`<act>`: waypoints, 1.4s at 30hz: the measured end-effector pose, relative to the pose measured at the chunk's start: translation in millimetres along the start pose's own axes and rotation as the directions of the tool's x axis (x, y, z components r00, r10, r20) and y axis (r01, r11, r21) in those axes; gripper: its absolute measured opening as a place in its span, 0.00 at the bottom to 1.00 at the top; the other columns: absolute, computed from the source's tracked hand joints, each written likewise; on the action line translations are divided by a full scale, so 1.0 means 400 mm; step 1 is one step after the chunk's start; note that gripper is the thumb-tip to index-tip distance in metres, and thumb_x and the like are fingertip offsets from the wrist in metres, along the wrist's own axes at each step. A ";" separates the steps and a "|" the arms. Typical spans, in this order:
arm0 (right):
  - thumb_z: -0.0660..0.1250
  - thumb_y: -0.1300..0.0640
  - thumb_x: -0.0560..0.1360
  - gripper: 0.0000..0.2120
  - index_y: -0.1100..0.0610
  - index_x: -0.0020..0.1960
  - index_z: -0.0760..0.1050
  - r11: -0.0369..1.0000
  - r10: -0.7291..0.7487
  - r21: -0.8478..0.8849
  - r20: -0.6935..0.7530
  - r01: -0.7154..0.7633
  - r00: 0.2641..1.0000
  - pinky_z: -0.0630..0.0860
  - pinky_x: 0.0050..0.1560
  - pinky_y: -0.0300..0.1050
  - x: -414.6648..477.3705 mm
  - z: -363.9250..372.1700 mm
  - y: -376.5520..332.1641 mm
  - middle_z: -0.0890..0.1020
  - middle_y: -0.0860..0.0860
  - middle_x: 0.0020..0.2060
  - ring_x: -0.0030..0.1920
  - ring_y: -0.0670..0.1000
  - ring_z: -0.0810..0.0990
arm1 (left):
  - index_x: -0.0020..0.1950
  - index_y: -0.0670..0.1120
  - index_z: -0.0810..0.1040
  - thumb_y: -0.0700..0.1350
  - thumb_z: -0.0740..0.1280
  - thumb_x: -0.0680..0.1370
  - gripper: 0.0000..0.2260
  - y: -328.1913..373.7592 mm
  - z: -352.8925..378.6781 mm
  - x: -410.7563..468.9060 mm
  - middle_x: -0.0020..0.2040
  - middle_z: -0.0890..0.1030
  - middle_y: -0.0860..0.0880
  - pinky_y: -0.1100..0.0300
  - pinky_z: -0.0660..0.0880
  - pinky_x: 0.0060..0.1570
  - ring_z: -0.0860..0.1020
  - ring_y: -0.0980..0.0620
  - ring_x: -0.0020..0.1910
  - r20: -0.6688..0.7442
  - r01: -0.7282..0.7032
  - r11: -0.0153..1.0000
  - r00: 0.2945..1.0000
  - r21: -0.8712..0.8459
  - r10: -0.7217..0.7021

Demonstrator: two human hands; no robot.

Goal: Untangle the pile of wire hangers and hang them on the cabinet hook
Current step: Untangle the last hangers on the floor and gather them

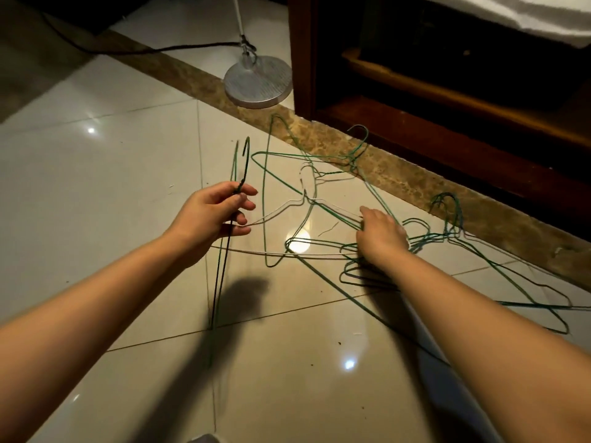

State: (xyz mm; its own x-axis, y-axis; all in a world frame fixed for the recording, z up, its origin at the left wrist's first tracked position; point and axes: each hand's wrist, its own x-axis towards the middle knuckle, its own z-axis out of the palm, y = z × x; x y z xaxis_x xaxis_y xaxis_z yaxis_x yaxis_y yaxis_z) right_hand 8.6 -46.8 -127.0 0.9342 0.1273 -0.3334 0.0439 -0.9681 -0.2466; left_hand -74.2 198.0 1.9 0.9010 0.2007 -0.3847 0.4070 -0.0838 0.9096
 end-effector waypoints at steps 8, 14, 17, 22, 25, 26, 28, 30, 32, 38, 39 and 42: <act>0.59 0.64 0.75 0.16 0.53 0.60 0.75 0.981 -0.131 -0.155 -0.098 0.115 0.987 0.67 0.57 0.49 0.021 0.031 0.027 0.78 0.54 0.55 0.56 0.57 0.75 | 0.49 0.48 0.77 0.40 0.55 0.81 0.11 -0.065 -0.104 0.029 0.43 0.76 0.48 0.67 0.76 0.30 0.73 0.56 0.31 -0.119 0.030 0.999 0.993 0.023 -0.027; 0.60 0.68 0.74 0.17 0.56 0.58 0.78 0.964 -0.264 -0.062 -0.181 0.257 0.947 0.65 0.57 0.49 0.024 -0.004 0.029 0.78 0.54 0.54 0.56 0.57 0.73 | 0.48 0.48 0.76 0.40 0.55 0.82 0.11 -0.081 -0.134 0.051 0.43 0.76 0.48 0.67 0.75 0.30 0.71 0.54 0.33 -0.148 0.060 0.998 0.987 0.030 -0.055; 0.62 0.63 0.76 0.11 0.54 0.54 0.80 0.950 -0.312 -0.083 -0.301 0.301 0.901 0.60 0.52 0.47 0.034 -0.028 0.023 0.81 0.51 0.51 0.56 0.56 0.71 | 0.49 0.48 0.76 0.40 0.54 0.82 0.11 -0.087 -0.133 0.054 0.43 0.76 0.48 0.66 0.75 0.31 0.72 0.54 0.33 -0.143 0.089 0.995 0.986 0.050 -0.082; 0.64 0.67 0.74 0.07 0.61 0.48 0.80 0.896 -0.375 0.070 -0.411 0.439 0.831 0.67 0.49 0.42 0.029 -0.077 0.013 0.81 0.56 0.46 0.50 0.58 0.77 | 0.53 0.47 0.76 0.41 0.55 0.82 0.10 -0.079 -0.104 0.037 0.44 0.77 0.47 0.66 0.76 0.31 0.74 0.54 0.34 -0.061 0.127 0.991 0.990 0.032 -0.125; 0.63 0.69 0.74 0.07 0.62 0.47 0.79 0.848 -0.439 0.083 -0.445 0.524 0.780 0.68 0.48 0.41 0.017 -0.115 0.010 0.81 0.57 0.45 0.48 0.58 0.78 | 0.54 0.47 0.77 0.41 0.56 0.81 0.10 -0.056 -0.078 0.025 0.45 0.78 0.47 0.64 0.78 0.35 0.78 0.54 0.36 0.056 0.137 0.990 0.989 0.026 -0.138; 0.63 0.69 0.74 0.07 0.62 0.46 0.79 0.832 -0.457 0.081 -0.462 0.549 0.760 0.71 0.49 0.44 0.013 -0.129 0.011 0.81 0.58 0.45 0.48 0.59 0.78 | 0.54 0.47 0.77 0.41 0.56 0.81 0.10 -0.043 -0.064 0.020 0.46 0.79 0.47 0.63 0.79 0.36 0.79 0.55 0.37 0.099 0.131 0.991 0.986 0.020 -0.133; 0.63 0.69 0.73 0.07 0.62 0.46 0.78 0.807 -0.467 0.093 -0.504 0.583 0.727 0.74 0.50 0.48 0.006 -0.162 0.013 0.81 0.58 0.45 0.47 0.59 0.79 | 0.55 0.47 0.77 0.41 0.56 0.81 0.10 -0.011 -0.027 0.009 0.46 0.80 0.47 0.62 0.79 0.38 0.81 0.54 0.39 0.191 0.110 0.994 0.976 0.002 -0.109; 0.62 0.69 0.74 0.07 0.63 0.46 0.79 0.798 -0.444 0.117 -0.551 0.592 0.707 0.73 0.51 0.46 -0.003 -0.193 0.011 0.81 0.58 0.45 0.47 0.58 0.79 | 0.55 0.47 0.77 0.41 0.56 0.80 0.11 0.021 0.026 -0.007 0.48 0.81 0.47 0.60 0.80 0.41 0.82 0.53 0.42 0.270 0.081 0.997 0.960 -0.004 -0.077; 0.61 0.68 0.74 0.08 0.63 0.46 0.79 0.794 -0.429 0.120 -0.585 0.597 0.688 0.70 0.50 0.41 -0.017 -0.215 0.003 0.81 0.58 0.44 0.47 0.57 0.79 | 0.53 0.48 0.78 0.41 0.56 0.80 0.11 0.045 0.091 -0.029 0.49 0.81 0.48 0.59 0.80 0.44 0.82 0.52 0.44 0.329 0.060 0.998 0.943 -0.012 -0.053; 0.61 0.70 0.71 0.08 0.64 0.43 0.78 0.790 -0.345 0.224 -0.606 0.570 0.716 0.64 0.44 0.34 -0.054 -0.239 0.032 0.79 0.57 0.40 0.44 0.51 0.75 | 0.55 0.47 0.77 0.40 0.58 0.79 0.10 0.071 0.258 -0.099 0.50 0.81 0.44 0.59 0.79 0.45 0.82 0.49 0.46 0.465 0.073 0.983 0.885 -0.170 0.015; 0.61 0.71 0.71 0.08 0.64 0.43 0.78 0.792 -0.315 0.255 -0.608 0.555 0.729 0.63 0.44 0.33 -0.062 -0.238 0.045 0.79 0.57 0.40 0.43 0.49 0.74 | 0.54 0.48 0.77 0.40 0.58 0.79 0.10 0.070 0.278 -0.107 0.49 0.82 0.45 0.59 0.78 0.46 0.82 0.50 0.46 0.460 0.085 0.978 0.888 -0.191 0.013; 0.61 0.72 0.70 0.10 0.63 0.43 0.78 0.821 -0.183 0.347 -0.592 0.453 0.785 0.61 0.41 0.28 -0.089 -0.230 0.081 0.77 0.54 0.40 0.43 0.47 0.72 | 0.51 0.48 0.79 0.38 0.57 0.80 0.11 0.074 0.321 -0.117 0.48 0.83 0.45 0.58 0.79 0.46 0.82 0.51 0.45 0.451 0.171 0.949 0.892 -0.266 -0.034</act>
State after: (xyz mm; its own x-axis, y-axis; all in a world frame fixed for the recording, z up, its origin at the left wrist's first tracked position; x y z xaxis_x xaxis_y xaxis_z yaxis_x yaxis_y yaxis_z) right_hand 9.3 -102.7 -39.2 0.9350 0.1490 0.3219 0.3361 -0.6624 -0.6695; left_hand -84.9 60.8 26.6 0.8573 -0.2587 -0.4452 0.5003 0.2140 0.8390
